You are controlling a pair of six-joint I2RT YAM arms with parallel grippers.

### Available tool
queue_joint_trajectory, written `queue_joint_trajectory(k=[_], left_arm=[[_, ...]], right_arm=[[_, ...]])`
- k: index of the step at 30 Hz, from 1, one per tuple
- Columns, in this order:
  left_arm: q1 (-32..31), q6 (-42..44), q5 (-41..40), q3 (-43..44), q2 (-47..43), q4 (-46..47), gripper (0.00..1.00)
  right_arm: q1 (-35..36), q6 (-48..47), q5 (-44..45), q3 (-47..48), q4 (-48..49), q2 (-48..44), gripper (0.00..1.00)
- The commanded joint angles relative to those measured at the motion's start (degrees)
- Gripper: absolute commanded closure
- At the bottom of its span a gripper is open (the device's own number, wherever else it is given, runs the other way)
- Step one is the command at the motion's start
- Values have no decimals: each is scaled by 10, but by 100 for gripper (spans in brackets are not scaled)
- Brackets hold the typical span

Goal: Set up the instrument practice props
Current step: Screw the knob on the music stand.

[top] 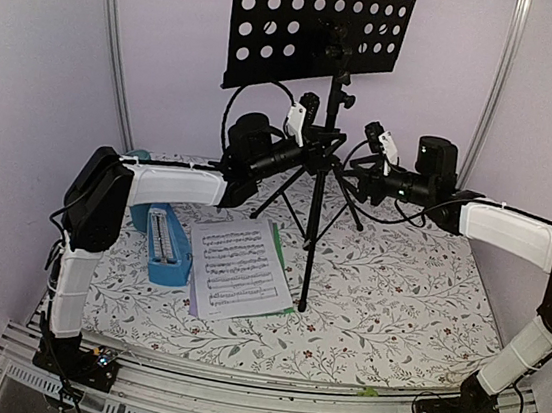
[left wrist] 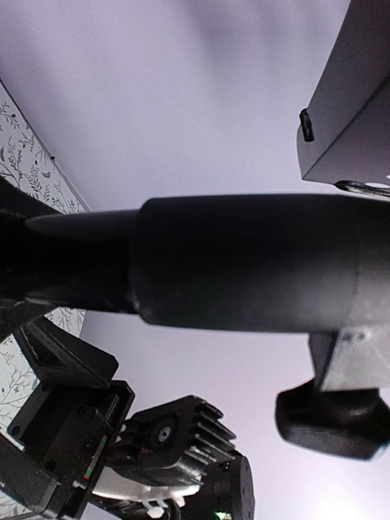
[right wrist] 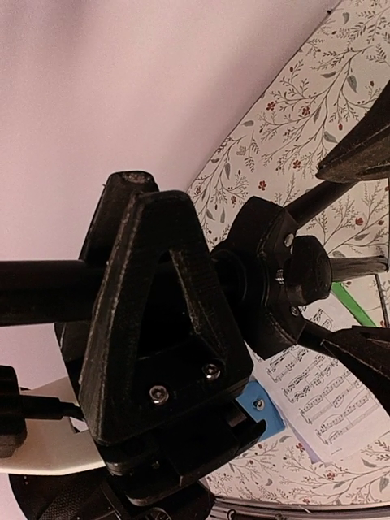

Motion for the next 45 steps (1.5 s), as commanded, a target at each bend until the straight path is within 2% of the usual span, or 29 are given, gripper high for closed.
queue_joint_trajectory(k=[1, 11, 18, 23, 25, 29, 35, 39, 45], left_arm=[[-11, -23, 13, -1, 2, -50, 100], [-11, -22, 14, 2, 3, -51, 100], [-10, -19, 14, -1, 0, -53, 100], [-10, -19, 13, -3, -1, -52, 100], [-10, -19, 13, -4, -2, -51, 100], [-10, -18, 13, -6, -2, -51, 100], [-10, -19, 14, -9, -2, -48, 100], [-9, -21, 12, -16, -6, -41, 100], [-6, -16, 17, -20, -10, -43, 100]], right_arm=[[6, -33, 10, 33, 1, 18, 40], [16, -51, 34, 54, -3, 36, 47], [16, -36, 17, 71, -25, 50, 64], [6, 2, -9, 78, -30, 51, 72], [-5, 49, -34, 81, -31, 53, 77], [-30, 155, -92, 76, -24, 57, 79], [-49, 354, -152, 49, 34, 75, 77], [-51, 510, -171, 25, 107, 85, 76], [-61, 624, -216, 8, 146, 112, 74]])
